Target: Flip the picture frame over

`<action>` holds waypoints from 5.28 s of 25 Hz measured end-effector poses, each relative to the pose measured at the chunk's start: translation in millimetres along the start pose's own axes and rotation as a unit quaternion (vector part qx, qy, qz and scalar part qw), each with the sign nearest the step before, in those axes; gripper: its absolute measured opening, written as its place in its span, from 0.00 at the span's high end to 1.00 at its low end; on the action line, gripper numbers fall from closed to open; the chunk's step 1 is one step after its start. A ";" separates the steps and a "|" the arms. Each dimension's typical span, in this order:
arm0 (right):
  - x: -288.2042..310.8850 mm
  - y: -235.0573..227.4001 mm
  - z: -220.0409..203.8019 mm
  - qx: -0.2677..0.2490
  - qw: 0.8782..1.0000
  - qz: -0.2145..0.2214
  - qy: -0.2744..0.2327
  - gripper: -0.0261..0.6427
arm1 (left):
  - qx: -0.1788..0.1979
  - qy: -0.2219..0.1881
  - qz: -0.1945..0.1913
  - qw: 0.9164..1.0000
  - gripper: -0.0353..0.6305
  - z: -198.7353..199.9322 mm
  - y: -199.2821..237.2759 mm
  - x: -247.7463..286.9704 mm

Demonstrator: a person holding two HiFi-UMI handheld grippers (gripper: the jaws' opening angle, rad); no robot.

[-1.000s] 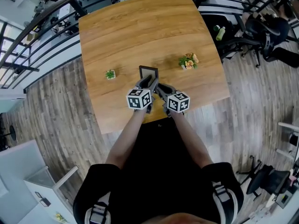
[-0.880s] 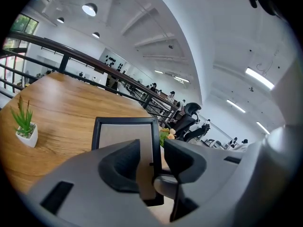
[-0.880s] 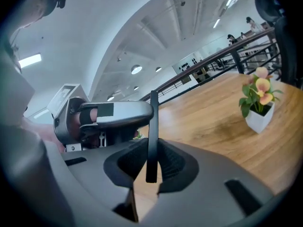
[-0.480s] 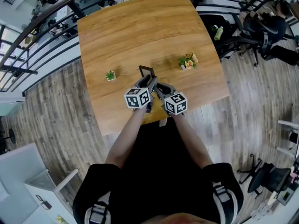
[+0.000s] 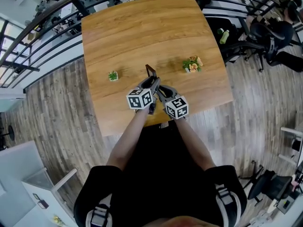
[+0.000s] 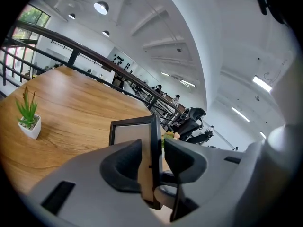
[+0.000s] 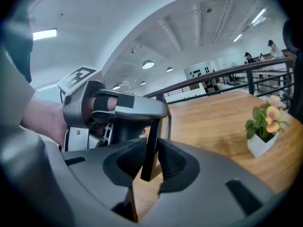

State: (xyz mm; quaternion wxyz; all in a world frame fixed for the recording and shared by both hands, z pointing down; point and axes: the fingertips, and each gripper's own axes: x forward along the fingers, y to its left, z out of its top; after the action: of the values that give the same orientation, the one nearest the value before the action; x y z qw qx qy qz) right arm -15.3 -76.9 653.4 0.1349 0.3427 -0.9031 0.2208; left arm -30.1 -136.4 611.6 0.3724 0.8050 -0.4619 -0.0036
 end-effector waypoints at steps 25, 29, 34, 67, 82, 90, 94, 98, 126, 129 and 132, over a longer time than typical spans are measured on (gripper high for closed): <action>10.6 -1.7 -6.5 -0.099 0.993 -0.007 0.057 0.83 | -0.074 0.017 0.022 0.997 0.77 -7.1 27.8 2.0; 12.8 -2.1 -6.3 -0.100 0.993 -0.005 0.058 0.83 | -0.075 0.016 0.023 0.997 0.79 -5.8 28.5 2.1; 13.3 -2.5 -8.9 -0.099 0.993 -0.005 0.064 0.82 | -0.077 0.021 0.025 0.997 0.80 -7.8 29.6 2.3; 3.4 -50.0 8.9 -0.009 0.997 0.054 0.048 0.80 | -0.027 0.028 -0.120 0.992 0.83 0.6 10.6 -33.5; -8.0 -56.0 -1.9 0.009 0.994 0.090 0.061 0.75 | -0.050 0.034 -0.213 0.975 0.83 -6.0 -14.9 -50.5; -17.2 -51.0 -3.2 0.059 0.988 0.134 0.045 0.73 | -0.054 0.038 -0.266 0.962 0.83 -7.4 -33.5 -60.1; -21.9 -42.1 -6.5 0.071 0.984 0.158 0.041 0.73 | -0.044 0.043 -0.281 0.958 0.83 -9.4 -38.7 -69.0; -28.2 -32.4 -5.9 0.086 0.976 0.197 0.032 0.75 | -0.043 0.043 -0.296 0.953 0.83 -9.6 -44.1 -71.9; -42.0 -44.4 -19.6 0.131 0.982 0.138 0.009 0.84 | -0.069 0.061 -0.248 0.964 0.83 -28.9 -15.2 -62.5; -42.0 -47.1 -23.2 0.128 0.984 0.120 0.016 0.84 | -0.064 0.068 -0.236 0.967 0.83 -32.5 -11.9 -57.9; -41.2 -48.4 -26.8 0.127 0.986 0.104 0.022 0.84 | -0.061 0.073 -0.221 0.971 0.83 -35.8 -7.6 -55.8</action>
State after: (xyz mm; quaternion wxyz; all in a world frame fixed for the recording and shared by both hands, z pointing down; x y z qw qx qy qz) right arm 50.0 -73.0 675.1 0.0865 0.2565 -0.8951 0.3544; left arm -44.0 -71.2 614.0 0.4432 0.8612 -0.2428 -0.0551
